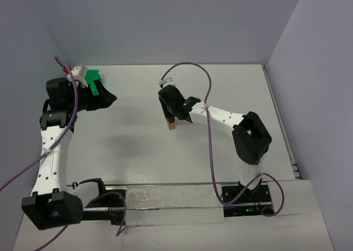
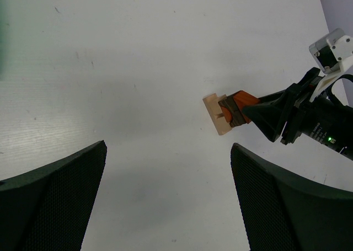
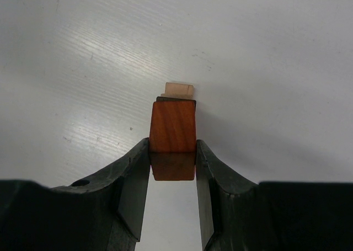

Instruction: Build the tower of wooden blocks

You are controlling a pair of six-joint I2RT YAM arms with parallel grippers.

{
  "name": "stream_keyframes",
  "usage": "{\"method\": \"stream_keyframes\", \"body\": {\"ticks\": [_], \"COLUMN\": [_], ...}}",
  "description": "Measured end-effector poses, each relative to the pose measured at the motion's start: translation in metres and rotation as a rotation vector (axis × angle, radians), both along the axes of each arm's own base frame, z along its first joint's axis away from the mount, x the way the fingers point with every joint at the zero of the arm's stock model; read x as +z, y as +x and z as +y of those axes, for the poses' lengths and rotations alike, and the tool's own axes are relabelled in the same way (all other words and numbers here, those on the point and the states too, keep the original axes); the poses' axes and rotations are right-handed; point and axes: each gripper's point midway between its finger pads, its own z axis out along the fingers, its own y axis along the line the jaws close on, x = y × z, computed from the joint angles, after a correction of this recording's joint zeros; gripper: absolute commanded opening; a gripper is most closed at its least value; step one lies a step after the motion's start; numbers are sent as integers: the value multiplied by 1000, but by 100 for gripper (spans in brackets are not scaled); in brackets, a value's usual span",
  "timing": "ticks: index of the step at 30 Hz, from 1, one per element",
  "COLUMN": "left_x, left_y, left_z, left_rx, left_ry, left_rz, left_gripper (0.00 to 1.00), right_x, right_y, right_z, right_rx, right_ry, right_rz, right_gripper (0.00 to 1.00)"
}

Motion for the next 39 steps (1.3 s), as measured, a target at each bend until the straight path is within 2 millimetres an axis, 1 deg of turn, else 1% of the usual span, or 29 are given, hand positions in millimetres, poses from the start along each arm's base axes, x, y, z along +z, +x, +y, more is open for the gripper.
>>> {"method": "stream_keyframes", "body": {"ticks": [7, 9, 28, 33, 39], "left_x": [0, 0, 0, 0, 0], "left_y": [0, 0, 0, 0, 0], "left_z": [0, 0, 0, 0, 0], "left_rx": [0, 0, 0, 0, 0], "left_ry": [0, 0, 0, 0, 0], "left_rz": [0, 0, 0, 0, 0], "left_gripper": [99, 99, 99, 99, 99], "right_x": [0, 0, 0, -1, -2], "right_y": [0, 0, 0, 1, 2], "right_z": [0, -1, -1, 0, 0], "right_rx": [-3, -5, -10, -10, -10], "right_ry": [1, 0, -4, -5, -5], "right_rz": [2, 1, 3, 4, 5], "right_gripper": [17, 23, 29, 34, 46]}}
